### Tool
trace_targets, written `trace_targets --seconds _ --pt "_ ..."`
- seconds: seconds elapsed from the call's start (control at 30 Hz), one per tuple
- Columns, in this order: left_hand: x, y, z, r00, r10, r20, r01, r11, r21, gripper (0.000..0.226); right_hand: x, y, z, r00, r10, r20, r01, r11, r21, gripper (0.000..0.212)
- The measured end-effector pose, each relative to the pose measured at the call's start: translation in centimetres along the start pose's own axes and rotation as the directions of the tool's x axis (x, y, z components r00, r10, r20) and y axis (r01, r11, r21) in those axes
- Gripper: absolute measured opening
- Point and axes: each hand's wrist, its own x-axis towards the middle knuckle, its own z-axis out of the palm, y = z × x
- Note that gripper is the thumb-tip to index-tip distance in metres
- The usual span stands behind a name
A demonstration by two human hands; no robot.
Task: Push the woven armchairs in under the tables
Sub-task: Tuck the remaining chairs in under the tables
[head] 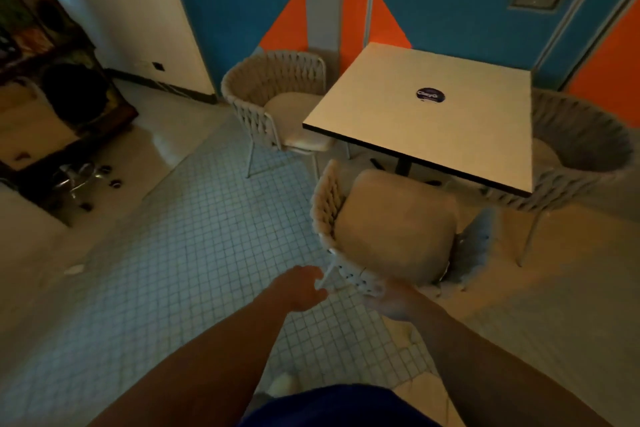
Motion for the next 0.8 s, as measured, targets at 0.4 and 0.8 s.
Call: trace_targets --seconds 0.4,0.8 --pt "-1.4 -17.2 -4.3 0.981 -0.180 -0.069 0.158 0.957 -0.245 0.055 9.1 -16.0 4.2 0.997 -0.077 0.005 0.078 0.995 -0.061 0.071" --pt "1.4 -32.9 -15.8 0.981 -0.141 -0.132 0.101 0.957 -0.273 0.051 17.9 -31.5 4.1 0.993 -0.093 -0.069 0.097 0.994 0.058 0.070"
